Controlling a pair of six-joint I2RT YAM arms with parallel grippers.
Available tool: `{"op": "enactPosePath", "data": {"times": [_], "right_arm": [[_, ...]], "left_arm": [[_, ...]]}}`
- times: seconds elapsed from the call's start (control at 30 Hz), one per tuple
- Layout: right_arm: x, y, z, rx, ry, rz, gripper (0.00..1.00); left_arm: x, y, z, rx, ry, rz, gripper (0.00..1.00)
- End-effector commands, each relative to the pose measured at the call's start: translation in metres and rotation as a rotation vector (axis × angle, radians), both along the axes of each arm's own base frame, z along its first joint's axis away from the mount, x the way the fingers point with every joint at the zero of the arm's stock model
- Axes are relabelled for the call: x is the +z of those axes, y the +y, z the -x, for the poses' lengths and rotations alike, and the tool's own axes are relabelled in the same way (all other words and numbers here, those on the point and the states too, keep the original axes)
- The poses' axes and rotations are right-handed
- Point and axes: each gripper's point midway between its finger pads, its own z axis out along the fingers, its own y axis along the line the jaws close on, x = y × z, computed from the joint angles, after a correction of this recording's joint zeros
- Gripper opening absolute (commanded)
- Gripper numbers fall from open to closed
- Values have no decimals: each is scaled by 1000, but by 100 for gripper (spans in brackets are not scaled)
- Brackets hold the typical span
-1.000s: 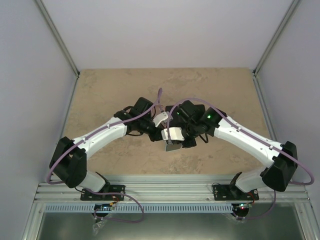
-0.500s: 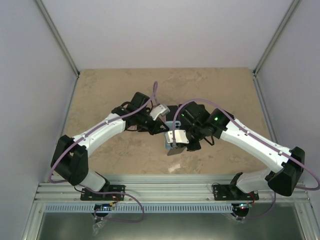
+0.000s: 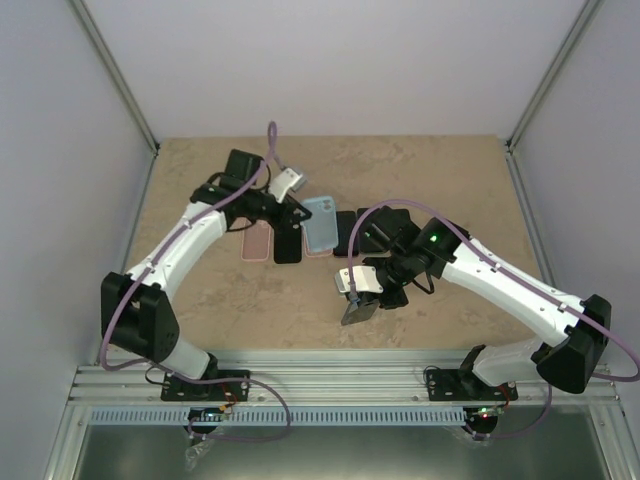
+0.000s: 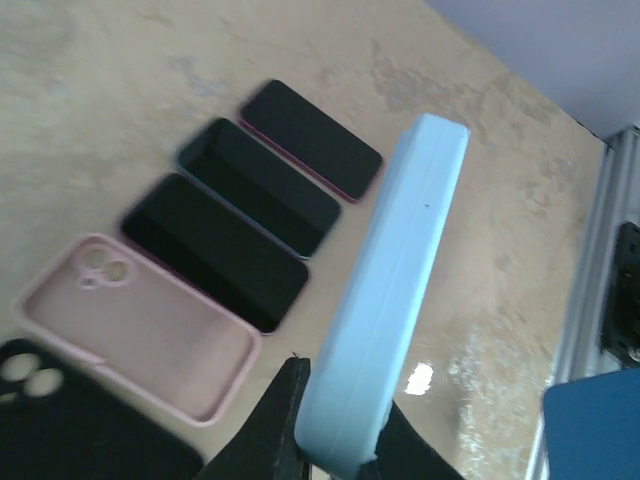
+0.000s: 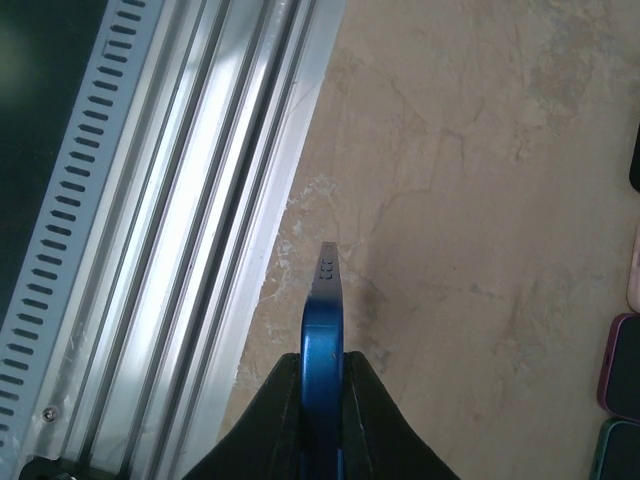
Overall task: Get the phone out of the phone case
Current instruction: Place the phone case at the center of the board.
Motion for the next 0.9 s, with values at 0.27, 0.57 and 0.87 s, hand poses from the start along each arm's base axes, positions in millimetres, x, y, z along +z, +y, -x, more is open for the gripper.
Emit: {"op": "enactPosePath", "data": {"times": [0.27,0.57,0.87], "right_arm": [[9,6,11,26,39,-50,1],[10,9,10,25,48,-61,0],[6,9,12,24,61,-58,0]], "left_arm": [[7,84,-17,-36,78,-132,0],[-14,154,-12,-10,207,-186,0],[-53,213,-5,67,272,-262,0]]}}
